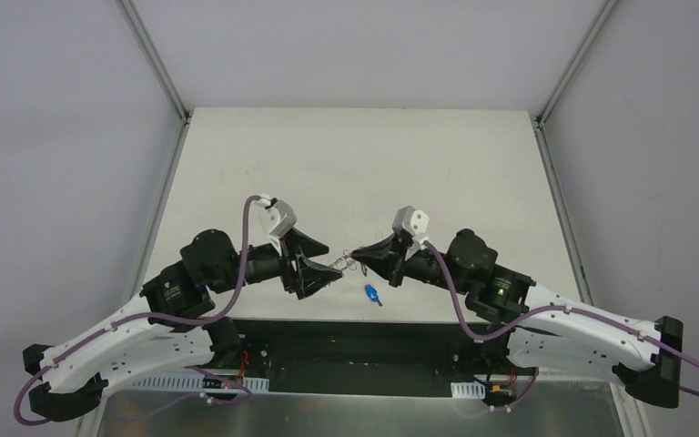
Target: Put the keys on the keyring
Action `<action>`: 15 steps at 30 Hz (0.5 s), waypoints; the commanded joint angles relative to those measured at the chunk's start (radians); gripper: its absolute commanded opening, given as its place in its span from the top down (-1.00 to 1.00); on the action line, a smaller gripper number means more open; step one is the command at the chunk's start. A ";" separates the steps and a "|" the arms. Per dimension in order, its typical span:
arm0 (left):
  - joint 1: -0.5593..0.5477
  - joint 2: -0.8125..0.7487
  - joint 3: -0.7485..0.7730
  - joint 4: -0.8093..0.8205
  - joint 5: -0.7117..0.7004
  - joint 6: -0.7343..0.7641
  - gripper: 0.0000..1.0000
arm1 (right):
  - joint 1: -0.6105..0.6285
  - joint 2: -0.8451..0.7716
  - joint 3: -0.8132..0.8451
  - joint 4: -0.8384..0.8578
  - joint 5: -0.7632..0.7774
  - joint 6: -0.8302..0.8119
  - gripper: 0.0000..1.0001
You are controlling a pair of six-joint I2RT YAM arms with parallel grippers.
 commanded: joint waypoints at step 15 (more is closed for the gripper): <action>-0.001 -0.078 -0.084 0.285 0.212 0.072 0.05 | 0.007 -0.092 -0.029 0.288 -0.224 0.129 1.00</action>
